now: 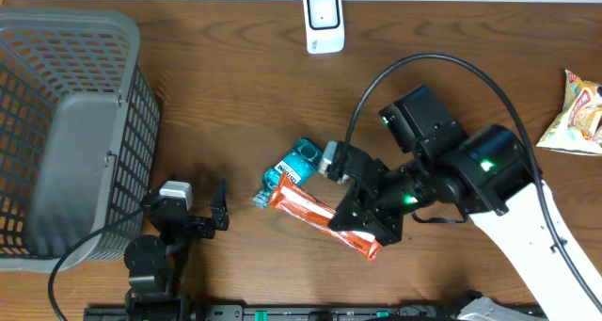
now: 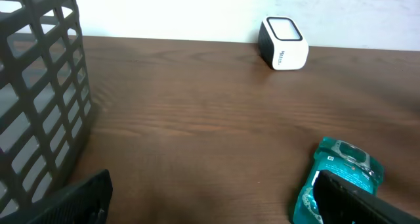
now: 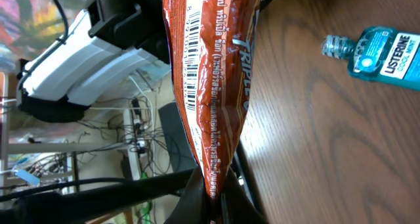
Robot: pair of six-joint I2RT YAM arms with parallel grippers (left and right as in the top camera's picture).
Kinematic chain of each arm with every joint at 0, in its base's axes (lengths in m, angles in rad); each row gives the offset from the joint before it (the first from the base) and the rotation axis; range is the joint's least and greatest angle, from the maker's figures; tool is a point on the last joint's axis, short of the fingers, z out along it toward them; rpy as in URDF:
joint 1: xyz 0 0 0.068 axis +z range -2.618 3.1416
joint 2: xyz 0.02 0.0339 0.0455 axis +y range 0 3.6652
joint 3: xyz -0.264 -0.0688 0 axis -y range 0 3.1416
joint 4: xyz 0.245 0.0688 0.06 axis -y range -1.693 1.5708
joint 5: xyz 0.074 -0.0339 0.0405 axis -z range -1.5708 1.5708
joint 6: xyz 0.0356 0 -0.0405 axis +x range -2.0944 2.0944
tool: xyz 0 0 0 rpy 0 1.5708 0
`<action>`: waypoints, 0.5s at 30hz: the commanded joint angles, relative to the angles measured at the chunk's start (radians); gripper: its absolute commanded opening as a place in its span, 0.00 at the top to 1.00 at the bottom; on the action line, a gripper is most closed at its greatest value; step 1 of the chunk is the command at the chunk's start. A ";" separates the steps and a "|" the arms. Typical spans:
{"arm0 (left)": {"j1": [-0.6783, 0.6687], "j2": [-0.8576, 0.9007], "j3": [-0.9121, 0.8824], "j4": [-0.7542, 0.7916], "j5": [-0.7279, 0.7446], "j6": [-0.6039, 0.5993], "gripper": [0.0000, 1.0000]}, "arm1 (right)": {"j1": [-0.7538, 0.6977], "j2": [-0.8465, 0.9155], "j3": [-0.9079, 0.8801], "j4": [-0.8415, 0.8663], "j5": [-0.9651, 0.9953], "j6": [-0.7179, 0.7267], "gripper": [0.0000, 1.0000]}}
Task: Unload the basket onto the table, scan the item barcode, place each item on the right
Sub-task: 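Lift the candy bar and pull it rightward with the right gripper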
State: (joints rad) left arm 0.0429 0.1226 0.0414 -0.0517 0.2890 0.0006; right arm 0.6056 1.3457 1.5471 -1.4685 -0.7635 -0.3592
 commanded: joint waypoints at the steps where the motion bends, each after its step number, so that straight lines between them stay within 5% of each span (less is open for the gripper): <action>1: 0.000 -0.002 -0.027 -0.014 0.006 0.006 0.02 | 0.006 -0.014 -0.004 -0.009 -0.027 0.033 0.98; 9: 0.000 -0.002 -0.027 -0.014 0.006 0.006 0.02 | 0.006 -0.014 -0.014 0.001 0.063 0.048 0.99; 15: 0.000 -0.002 -0.027 -0.014 0.006 0.006 0.02 | 0.006 -0.014 -0.104 0.172 0.546 0.328 0.98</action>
State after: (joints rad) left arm 0.0429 0.1226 0.0414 -0.0517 0.2893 0.0006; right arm 0.6064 1.3396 1.4906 -1.3415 -0.5266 -0.2138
